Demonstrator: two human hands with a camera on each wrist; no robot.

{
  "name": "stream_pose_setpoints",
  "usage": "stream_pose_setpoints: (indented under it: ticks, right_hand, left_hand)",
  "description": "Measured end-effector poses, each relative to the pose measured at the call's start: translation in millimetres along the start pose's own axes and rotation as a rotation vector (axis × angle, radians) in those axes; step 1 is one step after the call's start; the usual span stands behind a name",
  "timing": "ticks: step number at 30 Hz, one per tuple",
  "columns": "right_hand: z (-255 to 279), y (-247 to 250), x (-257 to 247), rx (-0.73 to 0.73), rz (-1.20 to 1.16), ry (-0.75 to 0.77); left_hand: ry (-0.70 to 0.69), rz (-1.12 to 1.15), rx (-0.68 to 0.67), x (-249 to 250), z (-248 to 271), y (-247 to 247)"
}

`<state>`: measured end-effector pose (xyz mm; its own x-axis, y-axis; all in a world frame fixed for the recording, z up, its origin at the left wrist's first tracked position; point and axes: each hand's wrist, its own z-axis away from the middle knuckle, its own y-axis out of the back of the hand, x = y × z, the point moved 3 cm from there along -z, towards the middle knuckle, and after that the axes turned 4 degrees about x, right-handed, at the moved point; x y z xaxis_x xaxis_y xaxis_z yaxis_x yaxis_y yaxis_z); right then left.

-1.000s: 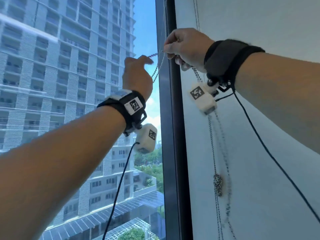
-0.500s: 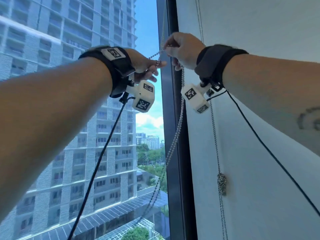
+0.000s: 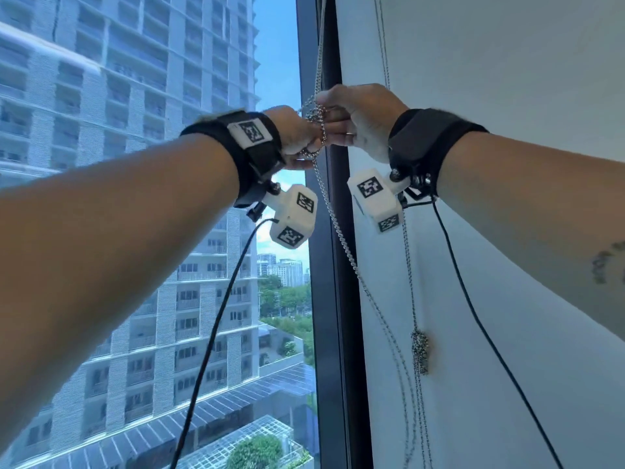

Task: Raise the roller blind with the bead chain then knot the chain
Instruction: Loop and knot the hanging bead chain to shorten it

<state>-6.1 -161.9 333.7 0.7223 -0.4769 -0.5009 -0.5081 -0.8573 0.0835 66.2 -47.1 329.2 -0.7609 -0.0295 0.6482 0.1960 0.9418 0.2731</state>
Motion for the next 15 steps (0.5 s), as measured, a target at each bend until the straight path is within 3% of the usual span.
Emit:
stream_pose_setpoints:
  ticks: [3,7,11,15]
  right_hand:
    - [6.5,-5.7,8.9,0.057,0.192,0.064]
    - [14.4,-23.8,-3.6,0.142,0.011,0.059]
    - [17.8,-22.1,-11.3,0.195,0.027,0.071]
    - [24.7,-19.7,5.9,0.114,0.030,0.061]
  left_hand:
    - [-0.176,-0.103,0.156,-8.4,5.2,-9.7]
    - [-0.309,0.009,0.283,-10.6,28.9,-1.7]
    - [-0.341,0.254,0.199,-24.7,47.5,0.1]
    - [-0.347,0.284,0.138,-44.9,63.0,-0.7]
